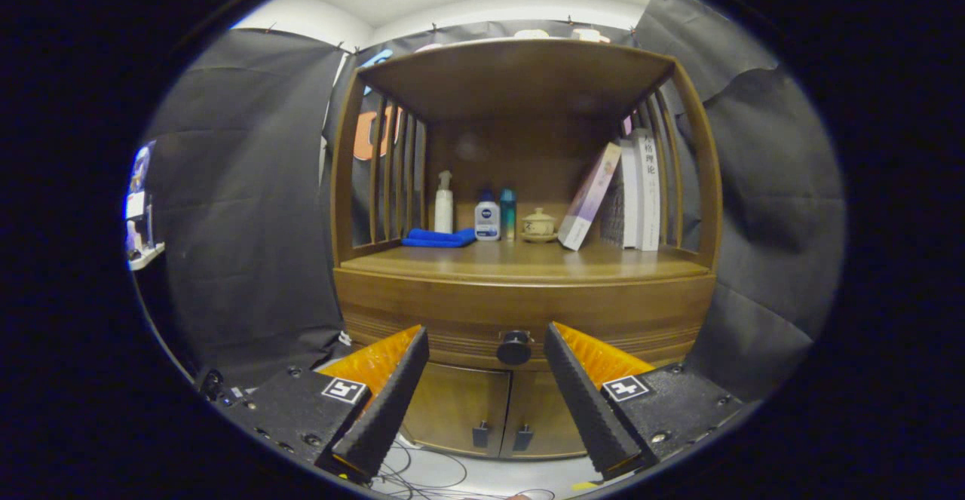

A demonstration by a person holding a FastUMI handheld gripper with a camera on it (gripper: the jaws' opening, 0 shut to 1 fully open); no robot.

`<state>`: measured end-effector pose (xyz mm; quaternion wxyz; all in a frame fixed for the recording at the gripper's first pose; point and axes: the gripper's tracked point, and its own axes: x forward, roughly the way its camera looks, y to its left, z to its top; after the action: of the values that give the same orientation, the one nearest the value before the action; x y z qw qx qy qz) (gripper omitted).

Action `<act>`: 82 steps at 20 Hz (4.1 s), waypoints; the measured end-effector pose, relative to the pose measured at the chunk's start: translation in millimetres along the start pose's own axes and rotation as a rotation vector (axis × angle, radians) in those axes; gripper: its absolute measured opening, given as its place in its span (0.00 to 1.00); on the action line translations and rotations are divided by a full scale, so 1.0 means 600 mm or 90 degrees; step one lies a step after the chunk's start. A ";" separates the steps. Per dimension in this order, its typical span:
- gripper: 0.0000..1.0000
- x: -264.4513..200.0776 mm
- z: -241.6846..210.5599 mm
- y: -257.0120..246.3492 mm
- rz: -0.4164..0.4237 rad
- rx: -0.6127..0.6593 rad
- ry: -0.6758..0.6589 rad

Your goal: Pull open the drawer, take out the items inside it, and place them on the countertop above the cabinet.

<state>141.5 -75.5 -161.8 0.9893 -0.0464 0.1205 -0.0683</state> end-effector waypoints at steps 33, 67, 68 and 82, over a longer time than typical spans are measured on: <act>0.39 0.128 -0.108 -0.054 -0.071 -0.001 0.061; 0.43 -0.181 -0.183 0.002 -0.005 -0.018 0.132; 0.44 -0.189 -0.175 0.002 -0.005 -0.013 0.135; 0.89 -0.182 0.077 0.057 0.139 0.021 0.131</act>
<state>51.9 -22.4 -95.7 0.9738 -0.0091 0.2246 0.0335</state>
